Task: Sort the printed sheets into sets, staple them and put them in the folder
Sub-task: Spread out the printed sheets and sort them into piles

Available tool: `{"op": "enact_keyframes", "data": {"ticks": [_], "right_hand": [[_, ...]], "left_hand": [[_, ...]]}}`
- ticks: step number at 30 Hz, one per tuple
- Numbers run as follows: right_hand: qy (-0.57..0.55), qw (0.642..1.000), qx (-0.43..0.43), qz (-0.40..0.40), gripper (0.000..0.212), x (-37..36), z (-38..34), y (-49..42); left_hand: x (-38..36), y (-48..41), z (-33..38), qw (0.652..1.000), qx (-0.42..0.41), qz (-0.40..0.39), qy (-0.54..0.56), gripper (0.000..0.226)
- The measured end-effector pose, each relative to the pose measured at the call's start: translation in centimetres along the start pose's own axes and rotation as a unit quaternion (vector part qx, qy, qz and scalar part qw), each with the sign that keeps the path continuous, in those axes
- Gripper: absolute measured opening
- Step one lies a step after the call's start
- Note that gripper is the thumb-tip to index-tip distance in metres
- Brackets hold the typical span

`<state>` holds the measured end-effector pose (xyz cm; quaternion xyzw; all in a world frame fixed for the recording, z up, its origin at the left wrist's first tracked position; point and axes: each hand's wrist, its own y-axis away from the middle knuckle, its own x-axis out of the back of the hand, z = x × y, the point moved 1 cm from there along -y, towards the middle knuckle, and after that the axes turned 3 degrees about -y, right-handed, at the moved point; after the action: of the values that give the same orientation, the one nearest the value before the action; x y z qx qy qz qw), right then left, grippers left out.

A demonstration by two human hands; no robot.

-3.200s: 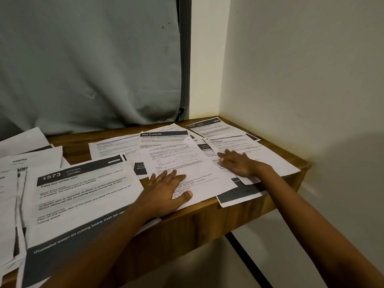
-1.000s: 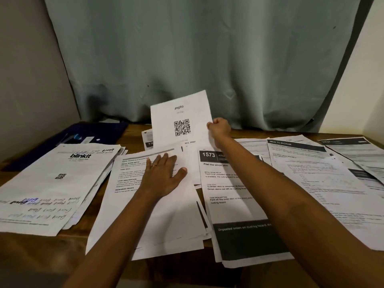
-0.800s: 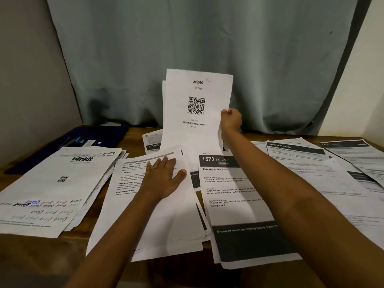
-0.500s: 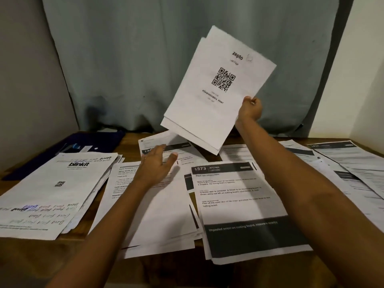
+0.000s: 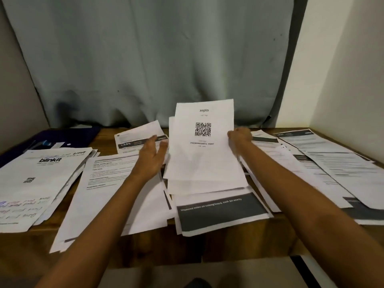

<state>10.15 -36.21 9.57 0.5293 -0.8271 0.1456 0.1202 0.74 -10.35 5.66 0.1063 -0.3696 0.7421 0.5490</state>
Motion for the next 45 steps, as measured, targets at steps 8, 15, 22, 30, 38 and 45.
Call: {"op": "enact_keyframes", "data": {"ticks": [8, 15, 22, 30, 38, 45], "right_hand": [[0.009, 1.0, -0.017, 0.006, 0.027, -1.2, 4.2, 0.6], [0.233, 0.968, 0.072, -0.057, 0.041, -1.2, 4.2, 1.3], [0.289, 0.951, 0.062, -0.096, 0.036, -0.8, 4.7, 2.6], [0.105, 0.99, 0.084, -0.044, 0.019, 4.5, 3.5, 1.4], [0.071, 0.992, 0.046, 0.098, 0.015, 19.1, 6.2, -3.3], [0.167, 0.971, -0.017, 0.17, 0.029, 29.6, 12.1, -5.6]], "left_hand": [[-5.6, 1.8, -1.6, 0.935, -0.067, -0.229, -0.262, 0.075], [-6.1, 2.5, -1.1, 0.912, -0.051, -0.25, -0.32, 0.072], [-6.1, 2.5, -0.9, 0.909, -0.045, -0.254, -0.328, 0.072], [-6.4, 1.6, 1.7, 0.934, -0.081, -0.206, -0.28, 0.077], [-10.0, 1.1, 6.0, 0.935, -0.133, -0.215, -0.249, 0.093], [-13.8, 2.2, 8.7, 0.921, -0.157, -0.248, -0.257, 0.094]]}}
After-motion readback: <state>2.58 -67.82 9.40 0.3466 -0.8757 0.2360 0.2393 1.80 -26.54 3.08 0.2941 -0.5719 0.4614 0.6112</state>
